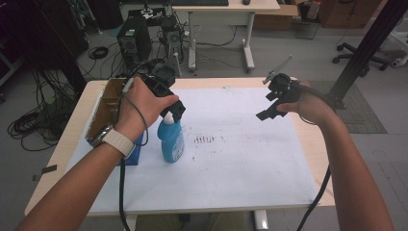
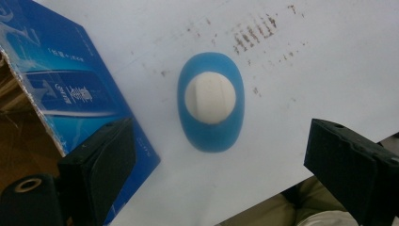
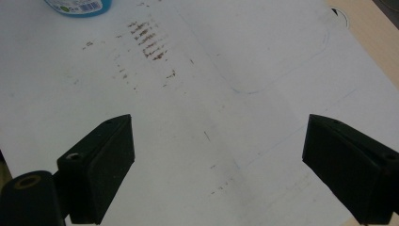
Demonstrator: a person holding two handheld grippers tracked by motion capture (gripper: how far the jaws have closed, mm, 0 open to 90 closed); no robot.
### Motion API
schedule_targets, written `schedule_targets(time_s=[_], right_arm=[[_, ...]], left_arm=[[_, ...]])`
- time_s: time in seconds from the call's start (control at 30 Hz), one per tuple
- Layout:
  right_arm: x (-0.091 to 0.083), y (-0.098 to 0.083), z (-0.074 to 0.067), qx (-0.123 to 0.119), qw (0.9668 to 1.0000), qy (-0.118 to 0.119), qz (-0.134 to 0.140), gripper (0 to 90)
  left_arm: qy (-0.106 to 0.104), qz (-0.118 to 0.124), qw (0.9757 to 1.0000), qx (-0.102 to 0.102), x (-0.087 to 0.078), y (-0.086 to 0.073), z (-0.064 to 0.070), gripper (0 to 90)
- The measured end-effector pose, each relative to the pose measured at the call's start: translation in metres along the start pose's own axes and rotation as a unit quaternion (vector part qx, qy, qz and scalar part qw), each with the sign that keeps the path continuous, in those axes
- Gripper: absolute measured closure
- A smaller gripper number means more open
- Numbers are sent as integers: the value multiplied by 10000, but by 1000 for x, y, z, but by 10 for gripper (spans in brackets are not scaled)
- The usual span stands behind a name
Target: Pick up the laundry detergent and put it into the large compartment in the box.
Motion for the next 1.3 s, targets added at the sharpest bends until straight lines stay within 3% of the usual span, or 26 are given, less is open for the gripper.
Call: schedule_targets(time_s=[0.23,0.5,1.3], right_arm=[[3,0,0,0,10000,19,-26,97],[5,-1,1,9,10000,30,-24,97],[10,-1,0,15,10000,81,-50,97]], left_arm=[[18,-1,10000,-66,3,3,-2,99],[-145,-67,9997,-189,14,5,-7,99],[-157,-26,9993,-326,33,10,-6,95]])
Point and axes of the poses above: each handheld gripper's, and its own axes: x roughly forward along the jaws, y roughly out of its top, z roughly to its right, the point moved 3 cm from there along x, roughly forward along the jaws, and after that the axes turned 12 degrees about -z, right-handed, at the moved point
